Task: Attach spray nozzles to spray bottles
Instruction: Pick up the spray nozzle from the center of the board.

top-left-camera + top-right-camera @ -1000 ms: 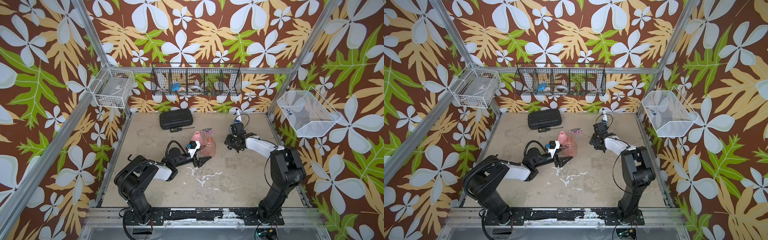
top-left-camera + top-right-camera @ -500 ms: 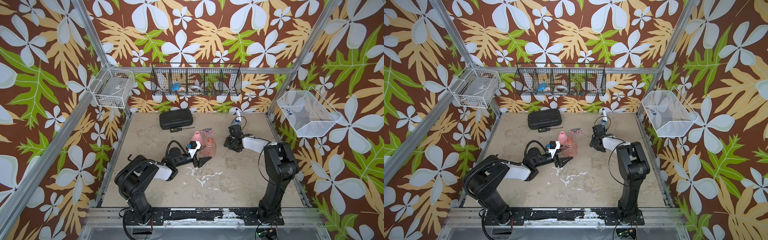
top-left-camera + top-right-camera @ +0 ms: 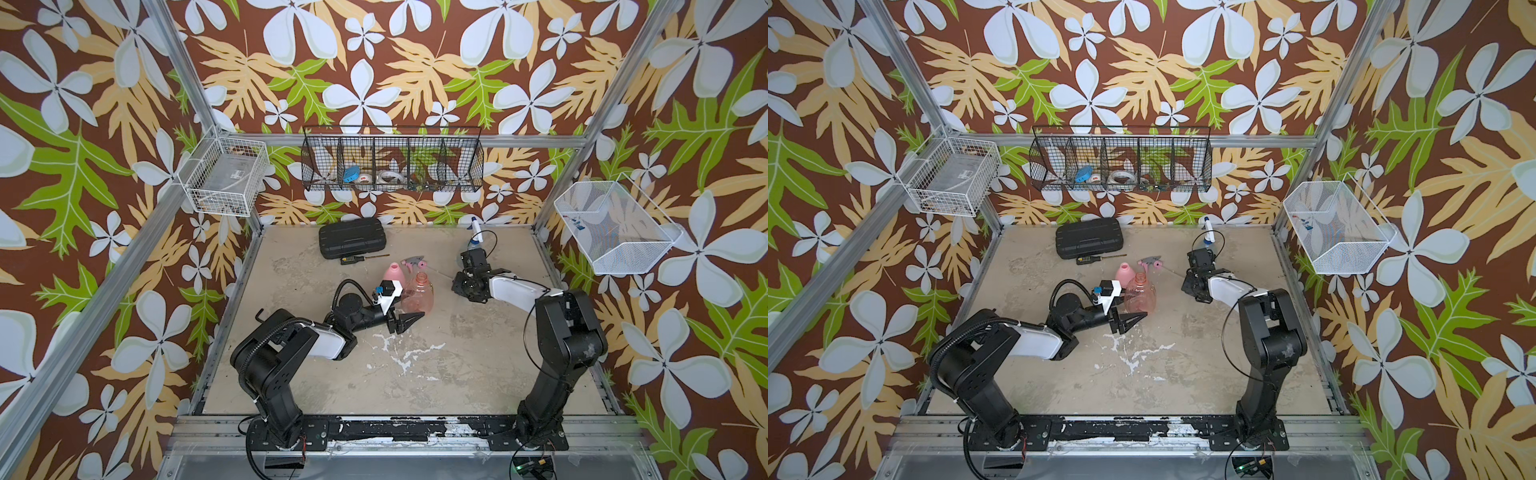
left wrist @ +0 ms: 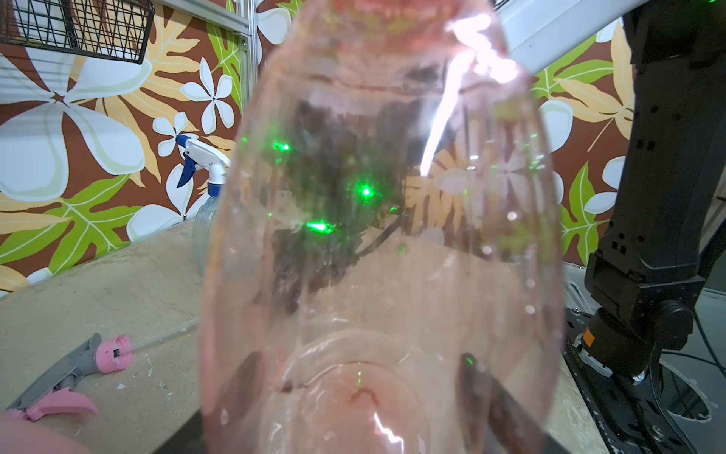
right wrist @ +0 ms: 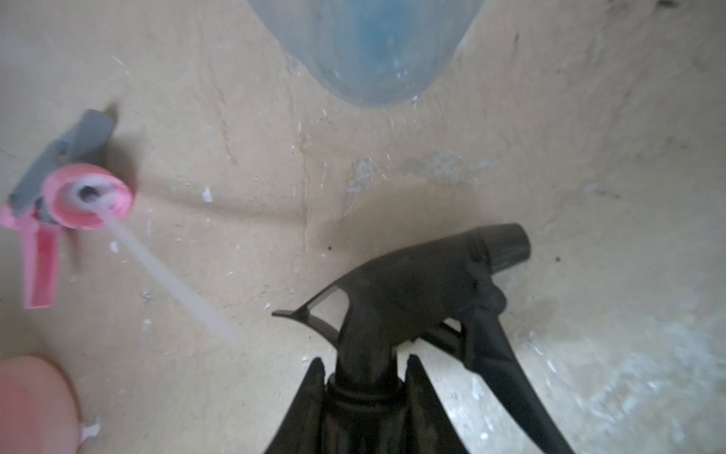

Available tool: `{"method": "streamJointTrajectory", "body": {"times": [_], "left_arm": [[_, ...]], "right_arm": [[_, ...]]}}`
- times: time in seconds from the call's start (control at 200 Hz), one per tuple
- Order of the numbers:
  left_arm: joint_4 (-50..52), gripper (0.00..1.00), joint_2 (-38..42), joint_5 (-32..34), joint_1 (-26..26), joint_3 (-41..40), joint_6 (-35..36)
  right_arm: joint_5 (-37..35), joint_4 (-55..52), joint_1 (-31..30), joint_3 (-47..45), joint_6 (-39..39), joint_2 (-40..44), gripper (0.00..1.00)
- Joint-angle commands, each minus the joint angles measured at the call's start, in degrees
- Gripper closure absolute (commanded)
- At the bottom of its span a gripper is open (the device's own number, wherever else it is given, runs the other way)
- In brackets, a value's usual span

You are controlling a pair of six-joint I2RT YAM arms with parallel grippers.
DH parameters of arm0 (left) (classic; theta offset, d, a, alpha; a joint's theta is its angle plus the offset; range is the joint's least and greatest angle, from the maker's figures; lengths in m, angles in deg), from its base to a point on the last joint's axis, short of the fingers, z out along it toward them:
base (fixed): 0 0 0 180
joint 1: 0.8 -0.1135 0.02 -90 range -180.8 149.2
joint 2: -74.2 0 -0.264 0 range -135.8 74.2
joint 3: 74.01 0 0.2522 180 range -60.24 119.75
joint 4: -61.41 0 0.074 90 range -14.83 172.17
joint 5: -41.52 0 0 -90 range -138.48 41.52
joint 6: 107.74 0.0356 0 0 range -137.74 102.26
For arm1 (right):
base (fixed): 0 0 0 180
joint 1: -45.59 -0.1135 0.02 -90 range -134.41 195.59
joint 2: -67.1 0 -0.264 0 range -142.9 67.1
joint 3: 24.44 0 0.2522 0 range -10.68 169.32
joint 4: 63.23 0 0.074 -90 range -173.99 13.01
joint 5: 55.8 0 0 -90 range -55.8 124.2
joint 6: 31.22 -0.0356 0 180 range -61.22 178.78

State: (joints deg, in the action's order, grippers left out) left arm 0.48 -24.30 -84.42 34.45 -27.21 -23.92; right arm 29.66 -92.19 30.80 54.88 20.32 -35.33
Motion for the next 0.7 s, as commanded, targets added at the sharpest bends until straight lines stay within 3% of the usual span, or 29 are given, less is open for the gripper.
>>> {"method": "streamJointTrajectory", "body": {"times": [0.0, 0.11, 0.25, 0.51, 0.696], "left_arm": [[-1.86, 0.30, 0.24, 3.27, -0.09, 0.10, -1.46], [-2.02, 0.30, 0.03, 2.82, -0.09, 0.35, -2.32], [-5.16, 0.30, -0.29, 3.29, -0.09, 0.13, -4.87], [-11.41, 0.31, -1.54, 2.57, -0.09, -0.41, -8.87], [-13.72, 0.32, -1.13, 1.92, -0.11, -1.80, -9.98]], "right_arm": [[-4.65, -0.43, -1.05, 0.62, 1.76, 6.41, 0.76], [-9.65, -1.26, -3.50, 3.19, 3.95, 15.19, 0.80], [-13.70, 5.46, -11.27, 6.04, 11.44, 26.20, 0.84], [-3.53, 15.74, -25.52, 13.15, 24.62, 29.99, 0.89], [1.76, 18.17, -28.74, 15.54, 27.62, 26.41, 0.91]]}}
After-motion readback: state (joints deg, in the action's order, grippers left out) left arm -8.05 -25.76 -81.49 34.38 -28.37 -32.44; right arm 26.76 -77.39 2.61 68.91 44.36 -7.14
